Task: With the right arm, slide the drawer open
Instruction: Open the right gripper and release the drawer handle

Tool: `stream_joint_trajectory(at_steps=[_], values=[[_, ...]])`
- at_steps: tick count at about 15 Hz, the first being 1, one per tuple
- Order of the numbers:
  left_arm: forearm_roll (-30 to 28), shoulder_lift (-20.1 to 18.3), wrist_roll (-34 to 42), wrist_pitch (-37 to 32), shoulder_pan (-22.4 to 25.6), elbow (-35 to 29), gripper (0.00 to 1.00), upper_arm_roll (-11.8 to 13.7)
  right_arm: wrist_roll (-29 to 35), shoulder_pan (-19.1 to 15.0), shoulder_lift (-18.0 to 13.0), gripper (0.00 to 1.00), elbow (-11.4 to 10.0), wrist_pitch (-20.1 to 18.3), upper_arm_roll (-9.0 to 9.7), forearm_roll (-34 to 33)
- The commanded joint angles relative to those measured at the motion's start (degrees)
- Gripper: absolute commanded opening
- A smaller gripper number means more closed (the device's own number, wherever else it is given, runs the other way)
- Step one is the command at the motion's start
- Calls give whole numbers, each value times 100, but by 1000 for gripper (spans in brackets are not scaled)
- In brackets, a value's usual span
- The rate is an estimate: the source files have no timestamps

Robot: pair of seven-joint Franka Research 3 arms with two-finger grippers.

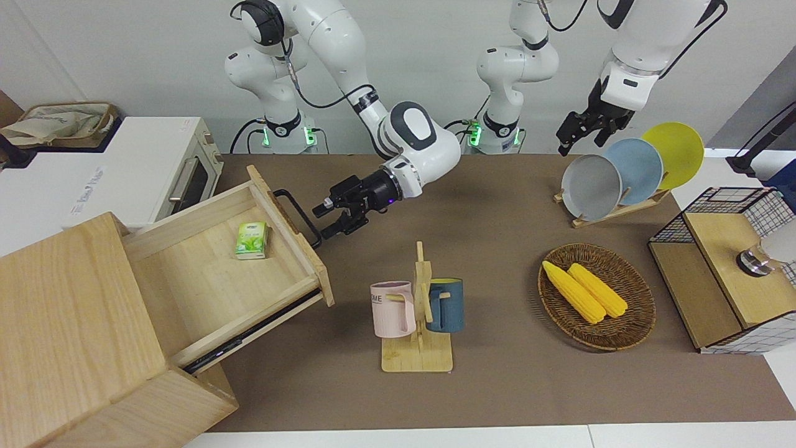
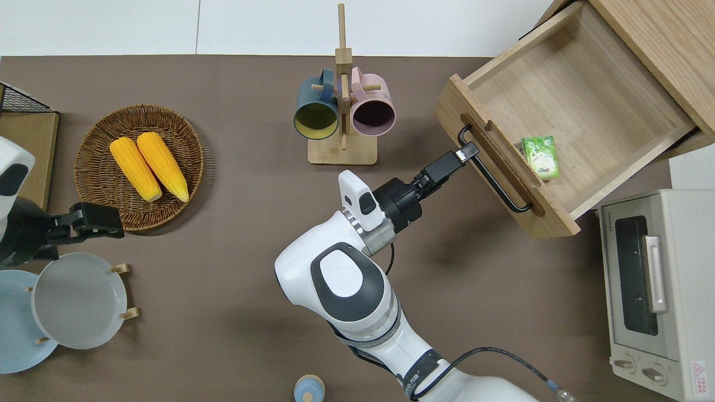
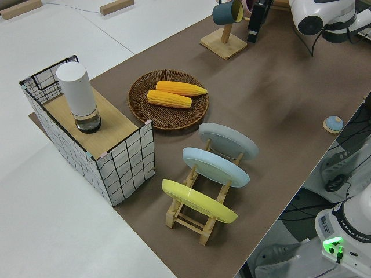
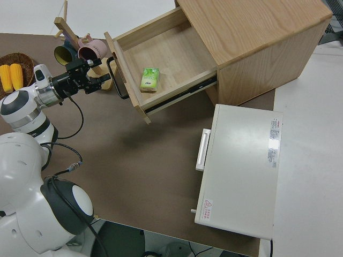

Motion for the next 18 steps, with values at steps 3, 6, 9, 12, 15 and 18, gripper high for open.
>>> stream_joint_trajectory(at_steps=[3,6,9,12,15,18], values=[[-5,-47,42,-97,-1,21,993,24,-21,-16,79,985,167,80,11,133],[-5,-47,42,-89,-1,21,993,24,-30,10,62,985,167,63,11,159],[-5,-47,42,-89,-1,21,993,24,-39,54,9,985,289,28,28,536],[-5,-47,42,-97,-1,21,993,24,-48,37,-201,985,543,98,37,1281],[-5,-47,42,-89,-1,21,993,24,-57,-33,-421,985,1001,124,37,2530],[-5,-47,42,-97,-1,21,993,24,-48,-182,-754,985,1028,309,28,3347]])
